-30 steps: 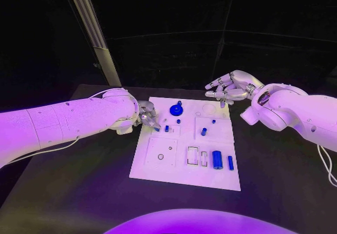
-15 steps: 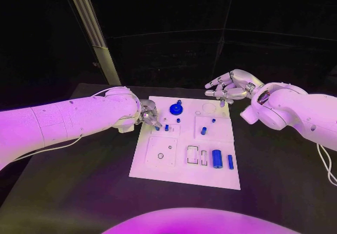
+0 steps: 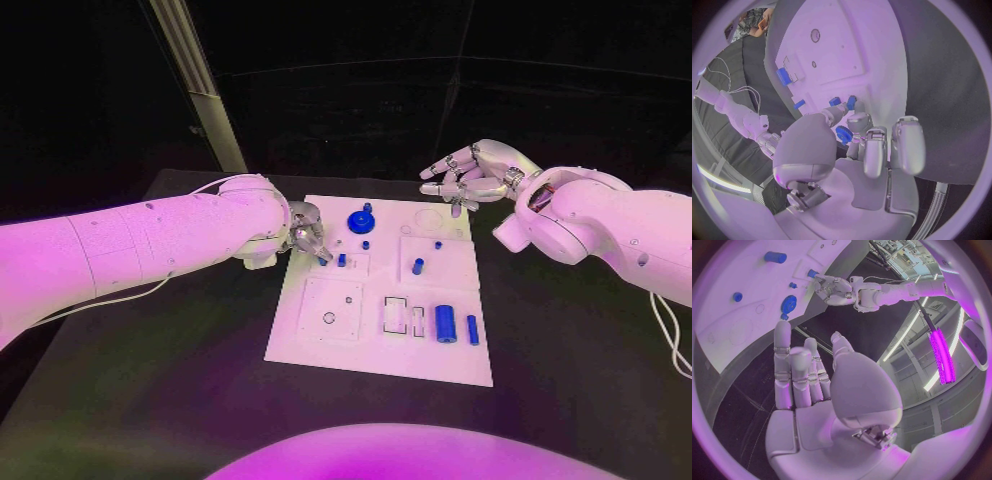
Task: Assemble the parts on the task board
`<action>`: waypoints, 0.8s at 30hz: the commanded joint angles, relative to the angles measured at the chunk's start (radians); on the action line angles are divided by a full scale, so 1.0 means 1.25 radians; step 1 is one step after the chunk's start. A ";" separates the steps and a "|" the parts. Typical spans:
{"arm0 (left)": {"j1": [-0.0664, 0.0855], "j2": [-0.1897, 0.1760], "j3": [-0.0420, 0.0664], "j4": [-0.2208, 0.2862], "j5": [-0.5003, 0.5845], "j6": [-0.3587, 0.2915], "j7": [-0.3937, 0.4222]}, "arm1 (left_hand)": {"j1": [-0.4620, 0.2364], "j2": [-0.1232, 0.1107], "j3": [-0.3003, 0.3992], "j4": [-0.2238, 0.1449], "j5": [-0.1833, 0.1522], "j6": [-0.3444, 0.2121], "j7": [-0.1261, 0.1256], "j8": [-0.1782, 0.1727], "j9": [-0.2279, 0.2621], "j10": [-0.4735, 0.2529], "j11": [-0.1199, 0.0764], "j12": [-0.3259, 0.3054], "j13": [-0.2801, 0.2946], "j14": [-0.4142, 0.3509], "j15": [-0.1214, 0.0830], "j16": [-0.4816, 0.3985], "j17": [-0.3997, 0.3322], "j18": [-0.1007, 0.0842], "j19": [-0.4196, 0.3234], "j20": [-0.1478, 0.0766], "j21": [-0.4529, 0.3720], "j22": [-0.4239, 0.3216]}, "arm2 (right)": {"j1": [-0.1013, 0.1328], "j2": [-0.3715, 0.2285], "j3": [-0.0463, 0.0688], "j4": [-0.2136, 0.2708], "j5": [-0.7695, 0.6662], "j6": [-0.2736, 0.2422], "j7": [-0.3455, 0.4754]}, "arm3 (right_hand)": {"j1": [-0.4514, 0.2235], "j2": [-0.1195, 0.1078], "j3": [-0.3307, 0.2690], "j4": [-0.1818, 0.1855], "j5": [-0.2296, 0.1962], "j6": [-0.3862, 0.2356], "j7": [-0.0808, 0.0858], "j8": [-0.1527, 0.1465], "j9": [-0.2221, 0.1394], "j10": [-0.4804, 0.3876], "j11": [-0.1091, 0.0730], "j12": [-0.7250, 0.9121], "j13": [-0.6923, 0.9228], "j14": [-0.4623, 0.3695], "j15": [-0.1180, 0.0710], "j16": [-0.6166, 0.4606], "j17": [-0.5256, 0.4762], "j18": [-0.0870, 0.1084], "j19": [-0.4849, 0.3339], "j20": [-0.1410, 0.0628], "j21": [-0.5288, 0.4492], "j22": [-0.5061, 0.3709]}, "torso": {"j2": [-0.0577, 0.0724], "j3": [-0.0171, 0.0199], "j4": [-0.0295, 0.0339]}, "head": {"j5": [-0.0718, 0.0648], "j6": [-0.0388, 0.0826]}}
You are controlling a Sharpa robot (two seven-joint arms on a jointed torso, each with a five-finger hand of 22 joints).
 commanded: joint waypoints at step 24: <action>-0.004 -0.009 -0.003 -0.003 0.020 -0.052 -0.013 | -0.094 -0.008 -0.316 0.144 0.001 -0.004 0.005 -0.004 -0.001 -0.032 0.001 -0.034 -0.058 0.083 -0.003 0.002 0.211 -0.006 0.008 -0.008 -0.011 0.010 | 0.002 -0.001 0.001 0.001 -0.001 0.002 0.005 | -0.003 0.008 -0.009 0.001 0.004 -0.007 0.002 0.004 0.001 -0.009 -0.001 0.003 -0.002 -0.002 0.003 -0.014 -0.008 0.004 0.006 0.002 -0.006 -0.003 | -0.001 -0.0009 0.0016 | -0.001 0.000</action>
